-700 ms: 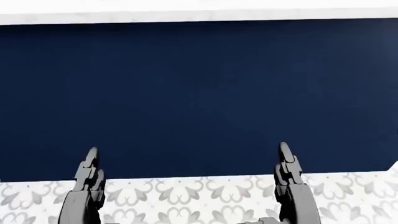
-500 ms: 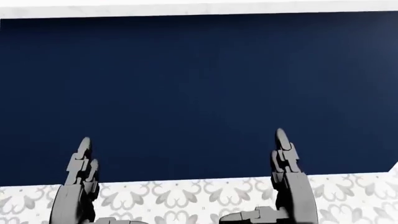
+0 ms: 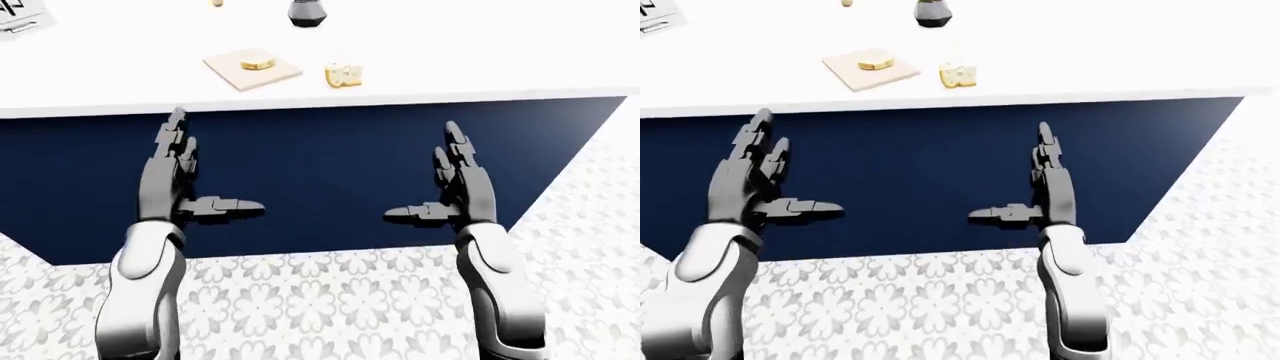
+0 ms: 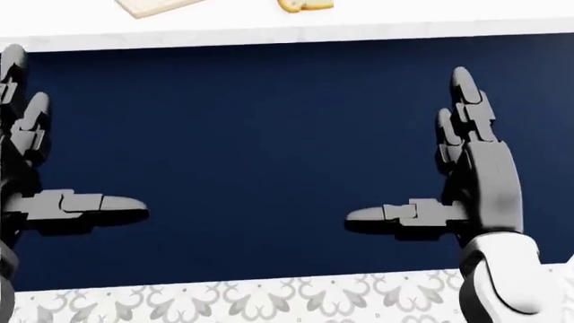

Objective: Pick up the wedge of cheese and place it on the slice of bread to prepare a simple cheese on bread dish.

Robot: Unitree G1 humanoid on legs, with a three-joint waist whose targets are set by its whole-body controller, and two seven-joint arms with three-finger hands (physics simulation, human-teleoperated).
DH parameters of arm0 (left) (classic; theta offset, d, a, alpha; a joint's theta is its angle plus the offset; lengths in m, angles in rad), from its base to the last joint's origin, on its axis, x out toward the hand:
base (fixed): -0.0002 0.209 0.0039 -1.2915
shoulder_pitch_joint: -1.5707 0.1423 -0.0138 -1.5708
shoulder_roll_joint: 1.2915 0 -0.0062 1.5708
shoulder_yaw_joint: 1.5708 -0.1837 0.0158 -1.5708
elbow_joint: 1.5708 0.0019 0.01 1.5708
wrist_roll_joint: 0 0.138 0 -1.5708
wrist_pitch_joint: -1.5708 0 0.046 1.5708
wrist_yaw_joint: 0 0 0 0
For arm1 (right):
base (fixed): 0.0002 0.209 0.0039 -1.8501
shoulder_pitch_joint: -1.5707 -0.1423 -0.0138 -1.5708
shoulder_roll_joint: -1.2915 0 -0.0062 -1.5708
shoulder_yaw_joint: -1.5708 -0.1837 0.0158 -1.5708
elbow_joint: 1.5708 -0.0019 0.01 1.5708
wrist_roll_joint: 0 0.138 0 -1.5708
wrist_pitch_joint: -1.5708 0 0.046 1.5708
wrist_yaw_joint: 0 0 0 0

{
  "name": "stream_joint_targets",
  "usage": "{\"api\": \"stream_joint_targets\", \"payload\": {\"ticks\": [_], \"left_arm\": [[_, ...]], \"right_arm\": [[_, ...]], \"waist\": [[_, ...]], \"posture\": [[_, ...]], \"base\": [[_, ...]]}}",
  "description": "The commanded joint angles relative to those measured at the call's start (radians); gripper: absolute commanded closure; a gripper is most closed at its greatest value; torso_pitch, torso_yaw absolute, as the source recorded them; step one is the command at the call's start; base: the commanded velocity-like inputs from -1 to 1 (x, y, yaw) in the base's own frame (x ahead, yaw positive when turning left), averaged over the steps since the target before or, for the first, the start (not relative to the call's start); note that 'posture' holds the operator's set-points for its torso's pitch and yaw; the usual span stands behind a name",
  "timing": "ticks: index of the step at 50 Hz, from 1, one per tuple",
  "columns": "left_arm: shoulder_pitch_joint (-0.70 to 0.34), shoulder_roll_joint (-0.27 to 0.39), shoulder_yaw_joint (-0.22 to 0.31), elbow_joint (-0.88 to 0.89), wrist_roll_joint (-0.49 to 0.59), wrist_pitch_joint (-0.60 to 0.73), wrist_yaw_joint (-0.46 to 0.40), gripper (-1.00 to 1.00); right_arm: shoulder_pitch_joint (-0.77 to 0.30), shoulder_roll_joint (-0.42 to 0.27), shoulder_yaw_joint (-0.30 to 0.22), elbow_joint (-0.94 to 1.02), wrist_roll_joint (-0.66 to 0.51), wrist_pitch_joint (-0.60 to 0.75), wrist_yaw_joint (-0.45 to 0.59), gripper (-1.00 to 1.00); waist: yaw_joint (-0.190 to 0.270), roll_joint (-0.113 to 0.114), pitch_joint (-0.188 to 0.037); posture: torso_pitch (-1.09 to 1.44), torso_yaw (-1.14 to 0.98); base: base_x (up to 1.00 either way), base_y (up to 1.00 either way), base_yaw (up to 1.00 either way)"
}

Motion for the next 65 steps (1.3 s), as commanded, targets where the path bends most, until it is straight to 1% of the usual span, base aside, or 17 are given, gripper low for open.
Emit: {"api": "stream_joint_targets", "payload": {"ticks": [1, 5, 10, 12, 13, 14, 15, 21, 27, 29, 40, 41, 42, 44, 46, 49, 65], "left_arm": [[-0.03, 0.015, -0.004, -0.042, -0.009, -0.004, 0.0, -1.0], [-0.026, 0.01, -0.018, -0.035, 0.001, -0.011, -0.007, -1.0], [-0.013, -0.002, -0.029, -0.038, 0.012, -0.018, -0.014, -1.0], [-0.002, -0.01, -0.036, -0.034, 0.015, -0.03, -0.019, -1.0], [0.003, -0.013, -0.04, -0.026, 0.019, -0.042, -0.022, -1.0], [0.005, -0.014, -0.042, -0.01, 0.023, -0.054, -0.026, -1.0], [0.002, -0.016, -0.039, -0.006, 0.022, -0.059, -0.027, -1.0], [0.006, -0.02, -0.045, -0.024, 0.031, -0.052, -0.032, -1.0], [0.002, -0.015, -0.043, -0.025, 0.04, -0.054, -0.043, -1.0], [0.0, -0.013, -0.039, -0.027, 0.041, -0.051, -0.044, -1.0], [-0.006, -0.012, -0.039, -0.051, 0.052, -0.031, -0.052, -1.0], [-0.015, -0.006, -0.032, -0.061, 0.049, -0.018, -0.053, -1.0], [-0.023, 0.001, -0.023, -0.064, 0.046, -0.01, -0.053, -1.0], [-0.043, 0.018, -0.002, -0.08, 0.033, 0.018, -0.052, -1.0], [-0.054, 0.032, 0.008, -0.079, 0.025, 0.026, -0.049, -1.0], [-0.068, 0.047, 0.012, -0.075, 0.024, 0.037, -0.05, -1.0], [-0.117, 0.071, 0.005, -0.1, 0.027, 0.094, -0.05, -1.0]], "right_arm": [[-0.03, -0.002, 0.003, -0.061, -0.001, -0.007, -0.005, -1.0], [-0.032, 0.001, 0.007, -0.075, -0.004, -0.003, -0.009, -1.0], [-0.019, 0.007, 0.007, -0.063, 0.003, -0.033, -0.006, -1.0], [-0.008, 0.01, 0.01, -0.054, 0.001, -0.047, -0.008, -1.0], [-0.001, 0.014, 0.015, -0.051, -0.001, -0.056, -0.009, -1.0], [0.006, 0.017, 0.017, -0.044, -0.002, -0.069, -0.008, -1.0], [0.008, 0.019, 0.02, -0.036, -0.004, -0.074, -0.008, -1.0], [0.021, 0.024, 0.035, -0.03, -0.018, -0.097, -0.001, -1.0], [0.026, 0.034, 0.031, -0.022, -0.004, -0.114, -0.013, -1.0], [0.034, 0.036, 0.028, -0.013, 0.005, -0.124, -0.012, -1.0], [0.051, 0.031, 0.019, -0.033, 0.041, -0.124, -0.011, -1.0], [0.049, 0.027, 0.025, -0.043, 0.03, -0.118, -0.01, -1.0], [0.047, 0.025, 0.028, -0.049, 0.024, -0.114, -0.006, -1.0], [0.038, 0.024, 0.028, -0.06, 0.018, -0.103, -0.003, -1.0], [0.037, 0.026, 0.023, -0.062, 0.016, -0.106, -0.004, -1.0], [0.043, 0.033, 0.023, -0.045, 0.021, -0.131, -0.006, -1.0], [0.03, 0.021, 0.007, -0.083, 0.043, -0.099, -0.018, -1.0]], "waist": [[0.003, -0.038, -0.011], [-0.006, -0.04, -0.019], [-0.019, 0.011, 0.0], [-0.02, 0.048, -0.005], [-0.021, 0.083, -0.013], [-0.018, 0.141, -0.031], [-0.008, 0.096, -0.018], [0.003, 0.034, -0.003], [-0.013, 0.065, -0.025], [-0.002, 0.07, -0.007], [0.019, 0.047, -0.003], [0.0, 0.063, -0.005], [0.007, 0.039, -0.014], [0.006, 0.028, -0.009], [0.005, 0.026, -0.014], [0.006, 0.019, 0.023], [0.003, -0.027, 0.018]], "posture": [[0.0, 0.0], [0.0, 0.0], [0.0, 0.0], [0.0, 0.0], [0.0, 0.0], [0.0, 0.0], [0.0, 0.0], [0.0, 0.0], [0.0, 0.0], [0.0, 0.0], [0.0, 0.0], [0.0, 0.0], [0.0, 0.0], [0.0, 0.0], [0.0, 0.0], [0.0, 0.0], [0.0, 0.0]], "base": [[0.0, 0.72, 0.0], [0.0, 0.73, 0.0], [0.0, 0.73, 0.0], [0.0, 0.72, 0.0], [0.0, 0.71, 0.0], [0.0, 0.72, 0.0], [0.0, 0.72, 0.0], [0.0, 0.49, 0.0], [0.0, 0.0, -0.1], [0.0, 0.0, -0.82], [0.0, -0.04, -0.9], [0.0, 0.0, 0.0], [0.0, 0.0, 0.0], [0.0, 0.0, 0.0], [0.13, 0.0, 0.0], [0.37, 0.0, 0.0], [0.41, 0.0, 0.0]]}}
